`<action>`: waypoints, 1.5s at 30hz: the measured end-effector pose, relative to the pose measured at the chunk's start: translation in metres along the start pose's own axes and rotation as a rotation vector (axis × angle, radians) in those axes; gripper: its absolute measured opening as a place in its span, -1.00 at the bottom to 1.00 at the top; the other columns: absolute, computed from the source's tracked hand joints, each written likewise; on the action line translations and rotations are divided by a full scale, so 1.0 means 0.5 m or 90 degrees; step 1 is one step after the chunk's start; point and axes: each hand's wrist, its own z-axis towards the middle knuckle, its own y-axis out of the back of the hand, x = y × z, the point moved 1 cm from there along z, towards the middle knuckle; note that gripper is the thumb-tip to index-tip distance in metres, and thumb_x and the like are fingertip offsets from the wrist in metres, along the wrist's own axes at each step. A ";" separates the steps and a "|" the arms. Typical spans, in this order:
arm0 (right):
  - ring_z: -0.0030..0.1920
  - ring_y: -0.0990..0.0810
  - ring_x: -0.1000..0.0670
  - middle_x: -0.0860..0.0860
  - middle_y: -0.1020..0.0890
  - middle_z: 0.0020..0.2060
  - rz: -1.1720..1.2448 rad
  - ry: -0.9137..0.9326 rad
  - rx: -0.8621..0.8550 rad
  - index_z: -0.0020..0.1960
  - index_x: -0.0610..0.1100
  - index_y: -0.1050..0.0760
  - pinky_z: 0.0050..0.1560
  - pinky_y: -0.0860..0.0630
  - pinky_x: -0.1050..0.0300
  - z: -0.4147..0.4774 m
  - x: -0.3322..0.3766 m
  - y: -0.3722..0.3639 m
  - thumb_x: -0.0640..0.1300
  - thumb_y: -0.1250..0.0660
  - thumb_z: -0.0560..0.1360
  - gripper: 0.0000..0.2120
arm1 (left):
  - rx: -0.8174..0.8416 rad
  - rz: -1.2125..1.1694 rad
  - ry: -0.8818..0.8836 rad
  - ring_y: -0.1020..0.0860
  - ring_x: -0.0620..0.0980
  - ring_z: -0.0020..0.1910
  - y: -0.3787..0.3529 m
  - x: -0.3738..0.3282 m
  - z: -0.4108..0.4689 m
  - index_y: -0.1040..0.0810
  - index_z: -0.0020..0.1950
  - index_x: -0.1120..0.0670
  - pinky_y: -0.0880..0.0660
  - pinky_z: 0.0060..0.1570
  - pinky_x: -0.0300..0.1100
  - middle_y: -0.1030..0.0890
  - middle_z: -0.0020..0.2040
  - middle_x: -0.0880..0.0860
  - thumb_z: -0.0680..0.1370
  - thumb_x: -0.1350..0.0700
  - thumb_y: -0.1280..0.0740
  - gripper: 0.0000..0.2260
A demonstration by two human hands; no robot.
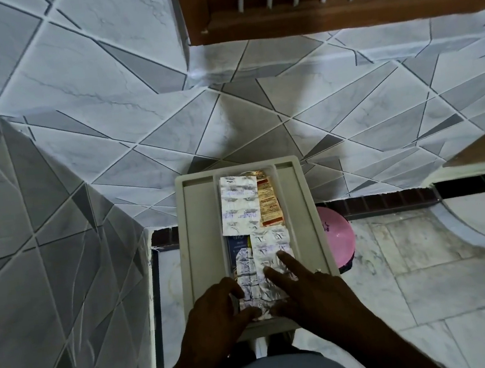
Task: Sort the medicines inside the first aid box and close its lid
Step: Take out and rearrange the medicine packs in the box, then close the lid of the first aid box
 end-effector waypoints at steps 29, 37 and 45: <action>-0.14 -0.70 -0.10 -0.04 -0.73 -0.14 0.724 -0.455 -0.123 -0.23 0.02 -0.67 -0.02 -0.65 -0.16 0.082 -0.103 -0.065 -0.20 -0.27 0.51 -0.74 | 0.093 -0.499 0.231 -0.65 0.09 0.03 0.018 0.008 0.065 -0.50 0.01 0.07 -0.59 0.05 0.19 -0.66 0.02 0.10 0.48 0.17 -0.43 -0.83; -0.11 -0.67 -0.03 -0.07 -0.70 -0.08 0.748 -0.416 -0.094 0.01 -0.17 -0.62 -0.01 -0.64 0.00 0.095 -0.088 -0.054 -0.10 -0.26 0.57 -0.80 | 0.121 -0.538 0.237 -0.63 0.23 0.05 0.034 0.000 0.060 -0.44 0.05 0.17 -0.56 0.03 0.30 -0.61 0.07 0.21 0.48 0.17 -0.43 -0.77; -0.16 -0.72 -0.09 -0.06 -0.74 -0.21 0.816 -0.427 -0.117 -0.10 -0.17 -0.68 0.03 -0.63 -0.08 0.097 -0.090 -0.052 -0.10 -0.29 0.55 -0.78 | 0.106 -0.591 0.226 -0.65 0.21 0.03 0.037 0.001 0.048 -0.47 0.04 0.17 -0.59 -0.01 0.26 -0.63 0.06 0.21 0.39 0.15 -0.49 -0.69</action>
